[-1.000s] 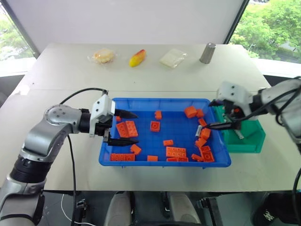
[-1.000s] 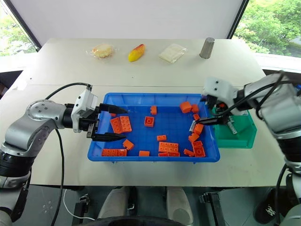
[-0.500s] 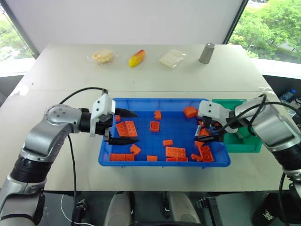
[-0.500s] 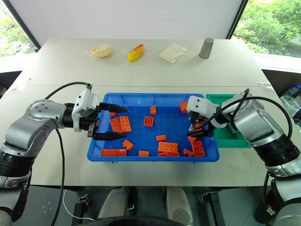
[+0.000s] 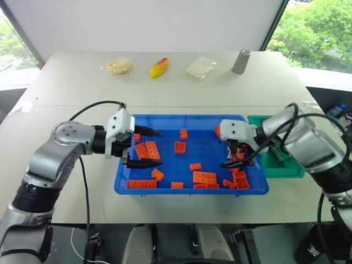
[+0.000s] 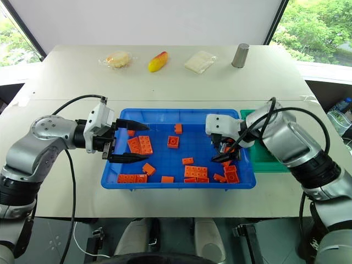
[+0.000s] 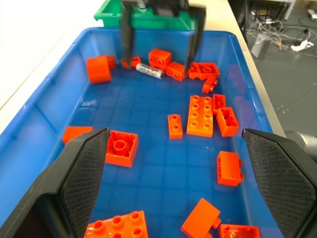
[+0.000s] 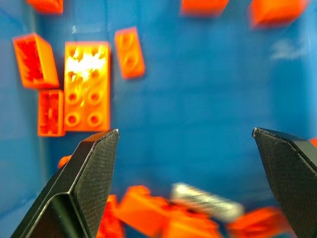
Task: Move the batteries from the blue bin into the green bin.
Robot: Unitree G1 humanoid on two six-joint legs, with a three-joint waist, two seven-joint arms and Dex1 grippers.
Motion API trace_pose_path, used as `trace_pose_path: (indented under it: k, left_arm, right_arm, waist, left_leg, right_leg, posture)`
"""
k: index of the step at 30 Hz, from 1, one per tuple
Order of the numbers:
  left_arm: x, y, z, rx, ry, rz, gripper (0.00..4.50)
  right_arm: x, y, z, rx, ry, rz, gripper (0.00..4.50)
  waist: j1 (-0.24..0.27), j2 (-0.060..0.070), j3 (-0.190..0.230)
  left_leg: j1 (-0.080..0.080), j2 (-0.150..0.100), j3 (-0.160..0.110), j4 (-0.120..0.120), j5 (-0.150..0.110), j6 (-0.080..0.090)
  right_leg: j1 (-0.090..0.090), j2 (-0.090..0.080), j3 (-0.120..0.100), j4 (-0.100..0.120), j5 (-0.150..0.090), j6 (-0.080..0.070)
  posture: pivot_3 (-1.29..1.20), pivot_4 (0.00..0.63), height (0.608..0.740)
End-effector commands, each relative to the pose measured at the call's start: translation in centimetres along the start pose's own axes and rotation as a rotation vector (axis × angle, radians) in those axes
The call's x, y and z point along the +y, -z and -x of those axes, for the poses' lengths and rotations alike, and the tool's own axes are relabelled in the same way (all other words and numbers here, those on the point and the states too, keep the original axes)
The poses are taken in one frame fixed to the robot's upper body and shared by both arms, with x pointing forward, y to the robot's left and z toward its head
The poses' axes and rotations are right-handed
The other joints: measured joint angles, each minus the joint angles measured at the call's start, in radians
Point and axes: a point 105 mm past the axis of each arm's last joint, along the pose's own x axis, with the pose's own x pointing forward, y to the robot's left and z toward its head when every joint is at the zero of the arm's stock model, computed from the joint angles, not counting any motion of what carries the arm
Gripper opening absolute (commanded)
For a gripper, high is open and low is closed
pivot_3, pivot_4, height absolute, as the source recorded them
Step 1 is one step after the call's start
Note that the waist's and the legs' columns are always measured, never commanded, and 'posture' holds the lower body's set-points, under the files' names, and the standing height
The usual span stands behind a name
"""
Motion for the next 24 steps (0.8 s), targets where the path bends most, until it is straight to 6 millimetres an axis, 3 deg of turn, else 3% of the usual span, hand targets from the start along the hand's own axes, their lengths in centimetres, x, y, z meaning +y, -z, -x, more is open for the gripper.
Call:
trace_pose_path:
  k: [1, 6, 9, 13, 16, 24]
  left_arm:
    - [0.3, -0.9, 0.2, -0.020, -0.010, -0.041, 4.50]
    - [0.4, -0.8, 0.1, -0.023, -0.017, -0.043, 4.50]
    - [0.2, -0.7, 0.2, -0.023, -0.030, -0.035, 4.50]
    - [-0.2, -0.6, 0.6, -0.015, -0.048, -0.024, 4.50]
    - [-0.3, -0.5, 0.9, -0.009, -0.062, -0.019, 4.50]
    - [-0.5, -0.5, 1.2, -0.002, -0.077, -0.014, 4.50]
  right_arm:
    - [-2.3, -1.5, 0.9, 0.029, 0.005, 0.241, 4.44]
    - [-4.9, -1.9, 0.6, 0.120, -0.041, 0.566, 4.44]
    - [-5.0, -0.2, 0.5, 0.237, -0.143, 0.806, 4.44]
    - [-5.2, 0.4, -0.4, 0.255, -0.198, 0.898, 4.44]
    - [-4.9, 2.0, -0.6, 0.310, -0.252, 0.967, 4.44]
    - [-3.8, 4.4, -1.2, 0.369, -0.377, 1.006, 4.44]
  waist:
    - [0.002, 0.000, 0.000]
    - [0.002, 0.000, 0.000]
    - [0.004, 0.000, 0.000]
    - [0.000, 0.000, 0.000]
    - [-0.001, 0.001, 0.001]
    - [0.002, 0.001, 0.001]
  left_leg:
    - [0.000, 0.000, 0.000, 0.000, 0.000, 0.000]
    - [-0.001, 0.000, 0.000, 0.000, 0.000, 0.000]
    - [-0.001, 0.000, 0.000, 0.000, 0.000, 0.000]
    - [-0.001, 0.000, 0.001, 0.000, 0.000, 0.000]
    - [0.000, 0.000, 0.001, 0.000, 0.000, 0.000]
    - [0.000, 0.000, 0.001, 0.000, 0.000, -0.001]
  right_leg:
    - [0.000, 0.000, 0.000, 0.000, 0.000, 0.000]
    - [0.000, 0.000, 0.000, 0.000, 0.000, 0.000]
    - [0.000, 0.000, -0.001, 0.000, 0.000, 0.001]
    - [0.000, -0.001, 0.000, 0.000, 0.000, 0.001]
    - [0.000, -0.001, 0.000, 0.001, 0.000, 0.000]
    - [0.000, -0.001, 0.000, 0.001, 0.000, 0.000]
  posture:
    - [0.00, 0.150, 0.740]
    - [0.00, 0.150, 0.740]
    - [0.00, 0.150, 0.740]
    - [0.00, 0.150, 0.740]
    - [0.00, 0.150, 0.740]
    - [0.00, 0.150, 0.740]
